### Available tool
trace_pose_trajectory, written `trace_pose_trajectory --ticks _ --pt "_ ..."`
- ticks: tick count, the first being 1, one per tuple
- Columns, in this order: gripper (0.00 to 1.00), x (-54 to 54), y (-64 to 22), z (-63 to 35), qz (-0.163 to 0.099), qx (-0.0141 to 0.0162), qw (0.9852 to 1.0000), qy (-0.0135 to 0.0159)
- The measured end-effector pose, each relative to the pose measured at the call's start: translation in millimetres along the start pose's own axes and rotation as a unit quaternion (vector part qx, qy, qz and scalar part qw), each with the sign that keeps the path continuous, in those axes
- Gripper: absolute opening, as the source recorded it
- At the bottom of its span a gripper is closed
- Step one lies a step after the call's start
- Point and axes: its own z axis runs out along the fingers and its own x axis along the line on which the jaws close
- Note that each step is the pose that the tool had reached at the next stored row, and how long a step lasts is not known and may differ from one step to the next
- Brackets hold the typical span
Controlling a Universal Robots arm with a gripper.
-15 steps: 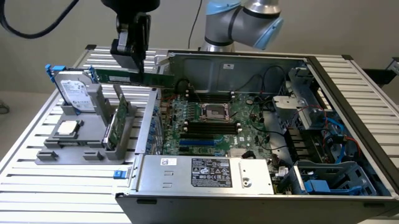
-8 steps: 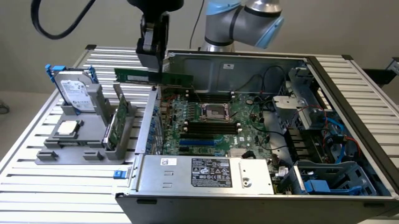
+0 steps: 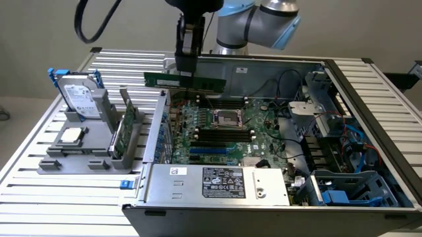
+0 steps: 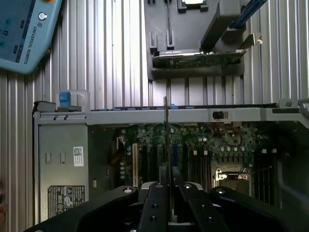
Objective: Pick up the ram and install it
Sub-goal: 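Pick up the ram and move it above insertion slot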
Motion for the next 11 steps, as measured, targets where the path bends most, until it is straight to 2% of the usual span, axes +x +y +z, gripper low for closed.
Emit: trace_pose_trajectory --ticks 6,11 --pt "0.15 -3.9 -26.3 -2.9 0.000 -0.0004 1.0000 0.0000" --pt "0.15 -16.3 -38.1 -3.6 0.000 -0.0003 1.0000 0.0000"
